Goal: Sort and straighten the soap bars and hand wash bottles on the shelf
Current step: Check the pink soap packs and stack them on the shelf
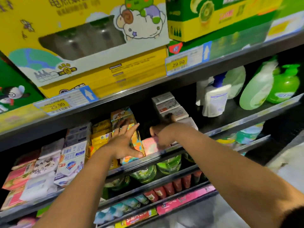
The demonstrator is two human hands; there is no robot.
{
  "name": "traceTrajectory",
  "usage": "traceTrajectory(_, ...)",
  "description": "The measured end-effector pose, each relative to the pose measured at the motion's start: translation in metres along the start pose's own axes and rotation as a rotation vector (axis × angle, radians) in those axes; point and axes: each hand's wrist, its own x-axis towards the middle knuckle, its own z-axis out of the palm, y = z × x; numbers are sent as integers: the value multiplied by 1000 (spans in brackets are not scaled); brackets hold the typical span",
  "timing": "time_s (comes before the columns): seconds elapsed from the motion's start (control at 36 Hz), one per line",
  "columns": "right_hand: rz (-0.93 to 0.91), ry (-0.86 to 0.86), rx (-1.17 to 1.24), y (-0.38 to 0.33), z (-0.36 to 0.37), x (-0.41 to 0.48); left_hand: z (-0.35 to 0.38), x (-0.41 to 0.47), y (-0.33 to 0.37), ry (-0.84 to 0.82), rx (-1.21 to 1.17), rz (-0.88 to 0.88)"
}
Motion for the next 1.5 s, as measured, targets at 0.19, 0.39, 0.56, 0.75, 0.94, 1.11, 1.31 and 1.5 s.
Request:
traceTrajectory(0.19, -48, 271, 39, 1, -6, -12, 7, -5, -9, 152, -105, 64)
traceTrajectory(0.39, -223, 455, 501, 2, 9, -31, 21, -27, -10, 436, -379, 216)
traceTrajectory(0.56, -336, 518, 1123, -18, 26, -40, 48, -64, 7, 622, -600, 301)
traceTrajectory(0.75, -445, 470, 1442, -37, 42, -56, 49, -104, 18, 777, -417, 402)
traceTrajectory(0.94, -360, 348, 1631, -53, 52, -68, 39, -114, 21, 880, -372, 495)
traceTrajectory(1.11, -409, 173, 1772, -45, 46, -80, 38, -118, 28, 775, -704, 380)
traceTrajectory(1.31, -512, 187, 1649, -52, 47, -85, 37, -123, 36, 646, -1246, 267)
traceTrajectory(1.5, -464, 352, 1509, -52, 44, -85, 37, -125, 36, 620, -1245, 193)
